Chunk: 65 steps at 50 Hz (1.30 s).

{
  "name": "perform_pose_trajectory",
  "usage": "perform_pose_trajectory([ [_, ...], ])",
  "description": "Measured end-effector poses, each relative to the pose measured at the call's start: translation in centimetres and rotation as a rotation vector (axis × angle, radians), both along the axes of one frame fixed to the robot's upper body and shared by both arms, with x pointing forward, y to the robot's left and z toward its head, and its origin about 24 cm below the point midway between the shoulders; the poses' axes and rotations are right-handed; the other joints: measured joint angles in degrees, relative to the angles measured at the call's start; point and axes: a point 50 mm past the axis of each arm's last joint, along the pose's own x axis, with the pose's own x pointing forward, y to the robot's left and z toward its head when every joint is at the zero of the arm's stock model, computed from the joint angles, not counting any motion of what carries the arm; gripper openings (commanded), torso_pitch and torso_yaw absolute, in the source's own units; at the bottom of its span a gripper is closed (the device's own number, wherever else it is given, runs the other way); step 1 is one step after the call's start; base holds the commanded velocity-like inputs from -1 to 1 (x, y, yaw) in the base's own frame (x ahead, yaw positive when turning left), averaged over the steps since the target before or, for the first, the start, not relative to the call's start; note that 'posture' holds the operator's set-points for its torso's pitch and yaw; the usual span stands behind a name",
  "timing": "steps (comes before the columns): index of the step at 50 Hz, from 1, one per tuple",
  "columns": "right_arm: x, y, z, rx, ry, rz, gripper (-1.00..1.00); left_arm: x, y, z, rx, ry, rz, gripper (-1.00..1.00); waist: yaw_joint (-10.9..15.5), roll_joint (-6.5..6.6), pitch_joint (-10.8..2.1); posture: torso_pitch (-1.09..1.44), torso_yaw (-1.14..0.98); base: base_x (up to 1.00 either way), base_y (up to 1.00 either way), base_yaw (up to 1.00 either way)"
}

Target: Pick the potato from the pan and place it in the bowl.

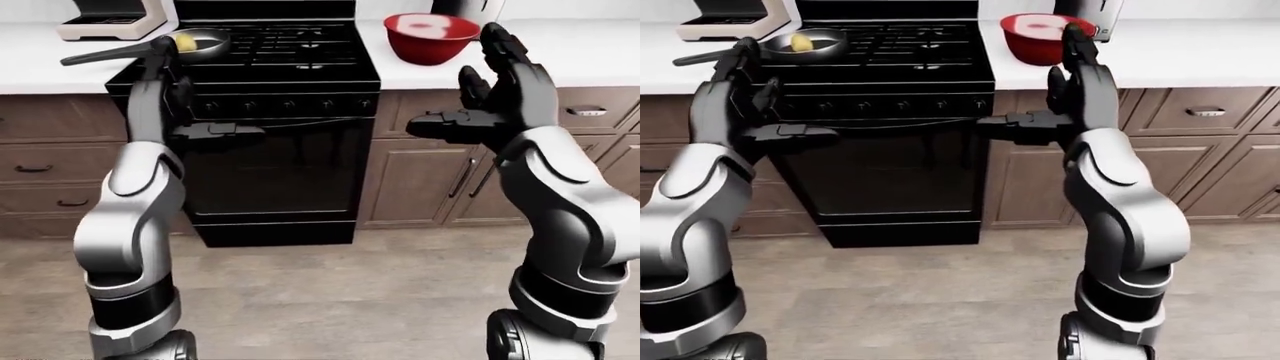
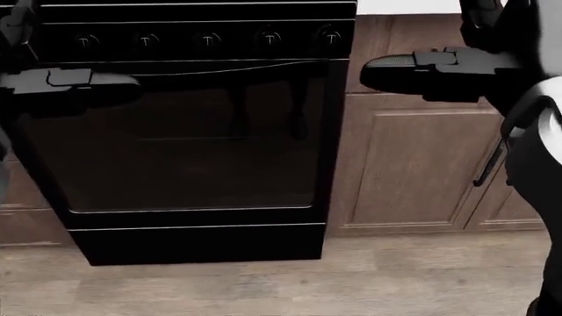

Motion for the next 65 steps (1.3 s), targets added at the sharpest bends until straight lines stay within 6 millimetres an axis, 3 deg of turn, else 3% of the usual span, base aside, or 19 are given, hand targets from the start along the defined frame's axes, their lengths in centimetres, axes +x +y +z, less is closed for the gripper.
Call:
perform_pose_trajectory([
  [9,-1.6,-1.5,1.5,0.012,-0.036,-0.024,1.00,-0.4,0.1,0.2,0.002,0.000,0.014,1.00,0.13,-0.22,0.14,0.00,0.00,0.00,0.00,0.00],
  [12,-1.4,-0.7,1.4,0.003,-0.027,-0.004,1.00,-0.4,-0.1,0.7,0.004,-0.008,0.013,1.00,-0.11,-0.30,0.17,0.00,0.00,0.00,0.03,0.00],
  [15,-0.9,0.2,0.7,-0.005,0.006,0.024,1.00,0.0,0.3,0.5,-0.003,0.007,0.014,1.00,-0.38,0.51,-0.59,0.00,0.00,0.00,0.06,0.00],
  [19,-1.0,0.2,0.8,-0.002,-0.001,0.017,1.00,-0.4,0.5,0.9,-0.001,-0.019,0.015,1.00,-0.37,1.06,-0.61,0.00,0.00,0.00,0.07,0.00],
  [28,-1.7,0.1,1.2,-0.001,-0.030,0.026,1.00,-0.8,0.3,0.9,-0.002,-0.016,0.019,1.00,-0.27,-0.58,-0.03,0.00,0.00,0.00,0.09,0.00],
  [35,-1.6,-0.8,1.3,0.008,-0.018,-0.020,1.00,-0.6,-0.7,0.8,0.006,-0.009,-0.028,1.00,-1.26,1.90,-0.06,0.00,0.00,0.00,0.08,0.00],
  [37,-1.6,-0.7,1.4,0.006,-0.023,-0.017,1.00,-0.6,-0.6,0.9,0.006,-0.008,-0.026,1.00,-1.08,3.29,0.00,0.00,0.00,0.00,0.08,0.00],
  [40,-1.6,0.1,1.3,0.000,-0.019,0.020,1.00,-0.7,0.2,0.7,-0.001,0.000,0.009,1.00,-0.29,2.30,0.36,0.00,0.00,0.00,0.09,0.00],
  [42,-1.6,0.4,1.2,-0.005,-0.011,0.042,1.00,-0.6,0.6,0.5,-0.005,0.011,0.033,1.00,-0.14,2.40,-0.02,0.00,0.00,0.00,0.10,0.00],
  [44,-1.5,0.4,1.2,-0.005,-0.011,0.042,1.00,-0.6,0.6,0.7,-0.003,0.006,0.036,1.00,-0.25,1.72,-0.34,0.00,0.00,0.00,0.10,0.00],
  [49,-1.7,0.0,1.7,-0.001,-0.038,0.024,1.00,-0.8,0.2,1.2,0.004,-0.022,0.016,1.00,-0.11,-1.06,-0.25,0.00,0.00,0.00,0.10,0.00],
  [51,-1.7,0.0,1.7,-0.001,-0.041,0.023,1.00,-0.7,0.2,1.2,0.004,-0.023,0.014,1.00,-0.03,-3.03,-0.50,0.00,0.00,0.00,0.10,0.00],
  [53,-1.6,-0.4,1.4,0.004,-0.027,0.008,1.00,-0.5,-0.1,0.8,0.001,-0.008,0.001,1.00,-0.85,-2.00,0.04,0.00,0.00,0.00,0.10,0.00],
  [55,-1.5,-0.7,1.1,0.007,-0.007,-0.009,1.00,-0.3,-0.4,0.3,0.002,0.019,-0.016,1.00,-0.97,-2.43,-0.02,0.00,0.00,0.00,0.11,0.00],
  [57,-1.5,-0.7,1.2,0.005,-0.006,-0.011,1.00,-0.3,-0.4,0.3,0.002,0.029,-0.020,1.00,-0.77,-2.06,-0.24,0.00,0.00,0.00,0.10,0.00],
  [63,-1.8,-0.4,1.6,0.002,-0.035,0.002,1.00,-0.7,-0.2,1.3,0.003,-0.021,-0.008,1.00,-0.63,1.52,0.07,0.00,0.00,0.00,0.16,0.00],
  [65,-1.7,-0.4,1.6,0.003,-0.031,0.002,1.00,-0.7,-0.2,1.3,0.004,-0.024,-0.009,1.00,-0.83,3.57,-0.28,0.00,0.00,0.00,0.19,0.00],
])
